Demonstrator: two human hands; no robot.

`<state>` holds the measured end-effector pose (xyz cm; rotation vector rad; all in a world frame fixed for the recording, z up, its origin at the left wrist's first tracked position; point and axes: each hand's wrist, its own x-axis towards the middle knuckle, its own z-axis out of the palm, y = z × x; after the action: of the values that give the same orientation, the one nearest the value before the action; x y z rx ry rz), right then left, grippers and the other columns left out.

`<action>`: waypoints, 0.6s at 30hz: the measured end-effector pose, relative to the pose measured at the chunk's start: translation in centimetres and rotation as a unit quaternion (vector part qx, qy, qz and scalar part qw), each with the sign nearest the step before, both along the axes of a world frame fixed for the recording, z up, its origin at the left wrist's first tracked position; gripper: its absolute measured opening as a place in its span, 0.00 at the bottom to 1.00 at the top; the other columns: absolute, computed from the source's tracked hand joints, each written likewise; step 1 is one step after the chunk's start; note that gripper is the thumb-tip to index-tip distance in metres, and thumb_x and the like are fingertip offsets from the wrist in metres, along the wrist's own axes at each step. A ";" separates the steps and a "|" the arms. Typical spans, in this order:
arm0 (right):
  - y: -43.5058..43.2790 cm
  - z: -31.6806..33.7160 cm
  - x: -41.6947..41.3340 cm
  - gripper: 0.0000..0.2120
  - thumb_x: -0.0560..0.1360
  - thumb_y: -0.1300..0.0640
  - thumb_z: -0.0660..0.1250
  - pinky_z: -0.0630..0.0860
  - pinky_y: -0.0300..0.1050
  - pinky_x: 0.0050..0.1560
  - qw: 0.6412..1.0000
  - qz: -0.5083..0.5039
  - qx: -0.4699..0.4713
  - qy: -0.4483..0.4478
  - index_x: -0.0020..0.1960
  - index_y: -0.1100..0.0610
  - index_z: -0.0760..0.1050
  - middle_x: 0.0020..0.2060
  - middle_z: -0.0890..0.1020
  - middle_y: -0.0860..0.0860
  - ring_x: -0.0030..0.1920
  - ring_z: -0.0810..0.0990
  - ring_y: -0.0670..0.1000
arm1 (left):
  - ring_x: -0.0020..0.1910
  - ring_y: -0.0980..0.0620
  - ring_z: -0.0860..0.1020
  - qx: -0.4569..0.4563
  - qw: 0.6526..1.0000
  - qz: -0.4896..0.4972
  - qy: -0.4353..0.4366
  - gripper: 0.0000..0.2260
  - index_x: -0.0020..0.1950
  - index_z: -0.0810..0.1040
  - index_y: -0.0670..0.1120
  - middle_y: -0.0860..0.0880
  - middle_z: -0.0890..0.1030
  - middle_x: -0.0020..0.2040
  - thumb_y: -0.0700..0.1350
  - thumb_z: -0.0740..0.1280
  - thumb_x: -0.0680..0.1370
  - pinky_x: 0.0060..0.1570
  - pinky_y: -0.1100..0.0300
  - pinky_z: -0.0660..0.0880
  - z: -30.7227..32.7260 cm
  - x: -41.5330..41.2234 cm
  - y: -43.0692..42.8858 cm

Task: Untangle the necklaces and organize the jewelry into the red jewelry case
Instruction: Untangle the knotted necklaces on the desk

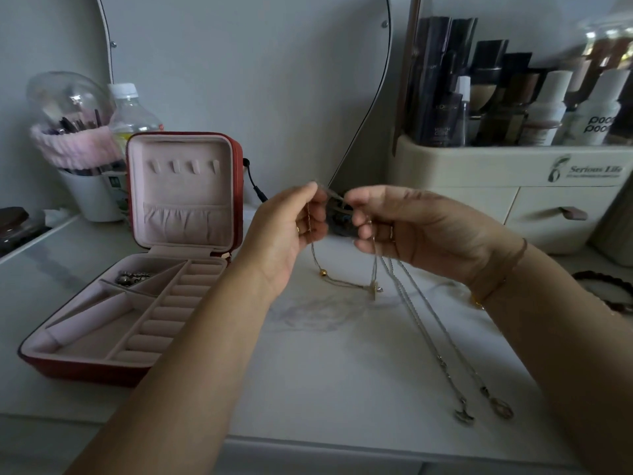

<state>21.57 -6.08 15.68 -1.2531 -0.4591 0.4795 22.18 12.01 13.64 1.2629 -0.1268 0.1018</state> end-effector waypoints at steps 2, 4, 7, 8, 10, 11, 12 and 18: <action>0.4 -0.5 -0.1 0.14 0.70 0.65 0.66 0.80 0.44 0.48 0.998 -0.001 -0.050 0.027 0.55 0.61 0.77 0.37 0.81 0.53 0.36 0.79 0.47 | 0.28 0.56 0.71 -0.025 0.999 -0.024 -0.015 0.12 0.39 0.75 0.46 0.51 0.73 0.29 0.45 0.59 0.81 0.31 0.66 0.70 0.1 0.1 0.0; 0.9 -1.0 -0.1 0.16 0.69 0.68 0.67 0.80 0.44 0.49 0.994 -0.001 -0.102 0.042 0.57 0.62 0.76 0.37 0.81 0.54 0.36 0.80 0.48 | 0.27 0.56 0.68 -0.053 0.997 -0.052 -0.032 0.12 0.39 0.74 0.46 0.52 0.72 0.28 0.46 0.58 0.81 0.30 0.65 0.66 0.2 0.2 0.2; 1.2 -1.4 -0.1 0.15 0.71 0.71 0.67 0.80 0.40 0.46 0.981 -0.010 -0.193 0.018 0.56 0.61 0.75 0.39 0.83 0.54 0.38 0.81 0.49 | 0.27 0.56 0.67 -0.097 0.991 -0.079 -0.051 0.12 0.40 0.74 0.46 0.52 0.70 0.28 0.47 0.58 0.81 0.29 0.65 0.65 0.4 0.1 0.4; 1.3 -1.6 0.0 0.14 0.71 0.70 0.68 0.79 0.39 0.45 0.974 -0.013 -0.225 0.002 0.55 0.61 0.75 0.40 0.83 0.54 0.39 0.82 0.49 | 0.28 0.56 0.67 -0.114 0.989 -0.081 -0.052 0.12 0.40 0.74 0.46 0.52 0.71 0.29 0.47 0.58 0.81 0.29 0.65 0.65 0.4 0.1 0.4; 1.4 -1.8 0.0 0.11 0.71 0.70 0.68 0.78 0.41 0.44 0.960 -0.017 -0.275 -0.043 0.51 0.61 0.77 0.41 0.84 0.55 0.39 0.82 0.51 | 0.29 0.56 0.69 -0.149 0.985 -0.072 -0.046 0.12 0.40 0.75 0.47 0.52 0.72 0.29 0.48 0.58 0.80 0.29 0.65 0.67 0.7 0.0 0.6; 1.4 -2.0 0.0 0.09 0.71 0.71 0.68 0.77 0.42 0.44 0.953 -0.019 -0.294 -0.066 0.48 0.61 0.77 0.41 0.84 0.56 0.39 0.81 0.52 | 0.29 0.56 0.70 -0.167 0.983 -0.065 -0.042 0.13 0.39 0.75 0.48 0.52 0.72 0.30 0.48 0.58 0.80 0.30 0.65 0.67 0.8 0.0 0.6; 1.5 -2.1 0.0 0.07 0.71 0.71 0.68 0.77 0.42 0.43 0.947 -0.025 -0.309 -0.084 0.46 0.61 0.78 0.41 0.84 0.58 0.38 0.80 0.52 | 0.29 0.56 0.70 -0.183 0.981 -0.056 -0.039 0.13 0.38 0.75 0.48 0.52 0.73 0.30 0.48 0.58 0.80 0.30 0.65 0.68 0.9 0.0 0.7; 1.2 -2.0 0.3 0.08 0.71 0.69 0.69 0.75 0.36 0.38 0.912 -0.077 -0.379 -0.137 0.42 0.58 0.81 0.42 0.84 0.60 0.34 0.78 0.46 | 0.26 0.57 0.68 -0.206 0.971 0.117 0.023 0.13 0.37 0.70 0.48 0.53 0.72 0.25 0.45 0.57 0.81 0.28 0.65 0.64 0.4 0.8 1.8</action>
<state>21.87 -4.86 13.65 -2.1111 -0.4148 0.3510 22.98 13.79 14.01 0.8589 0.0827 0.2867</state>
